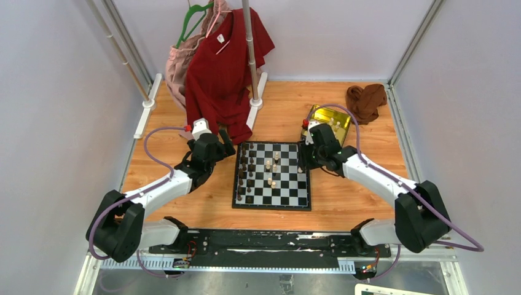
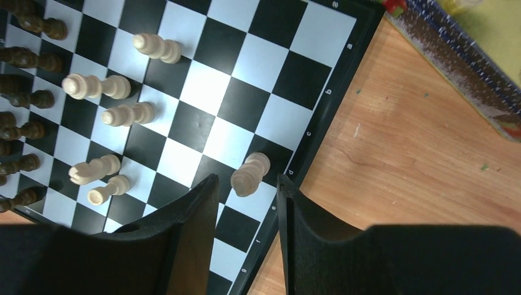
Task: Set up the chess pieces on the board
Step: Place the chess piece on the chessboard, then pick up the chess piece from the chessboard, then place the chess piece on the chessboard.
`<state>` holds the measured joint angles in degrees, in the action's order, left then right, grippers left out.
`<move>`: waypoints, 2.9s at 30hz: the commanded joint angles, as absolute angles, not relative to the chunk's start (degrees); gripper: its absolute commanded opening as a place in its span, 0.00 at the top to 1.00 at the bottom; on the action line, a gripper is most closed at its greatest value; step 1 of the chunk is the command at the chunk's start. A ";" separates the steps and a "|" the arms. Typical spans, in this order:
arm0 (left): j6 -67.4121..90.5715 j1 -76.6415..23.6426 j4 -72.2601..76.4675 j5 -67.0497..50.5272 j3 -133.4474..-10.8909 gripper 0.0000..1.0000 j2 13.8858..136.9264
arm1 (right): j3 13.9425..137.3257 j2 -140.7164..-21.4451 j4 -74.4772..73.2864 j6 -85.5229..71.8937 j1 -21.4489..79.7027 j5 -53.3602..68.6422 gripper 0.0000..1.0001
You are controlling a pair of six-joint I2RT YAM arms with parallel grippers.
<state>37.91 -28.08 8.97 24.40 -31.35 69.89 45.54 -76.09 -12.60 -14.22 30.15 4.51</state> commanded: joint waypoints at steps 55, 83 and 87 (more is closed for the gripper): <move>38.76 -27.70 12.11 25.40 -27.44 0.00 67.21 | 69.85 -100.36 -14.62 -0.43 47.80 0.81 0.97; 37.92 -27.69 10.99 26.92 -27.15 0.00 66.02 | 54.46 -70.10 -18.79 -4.49 50.07 -10.45 1.00; 37.89 -27.69 10.96 26.83 -27.37 0.00 66.06 | 51.48 -66.02 -22.50 -7.21 50.27 -12.94 1.00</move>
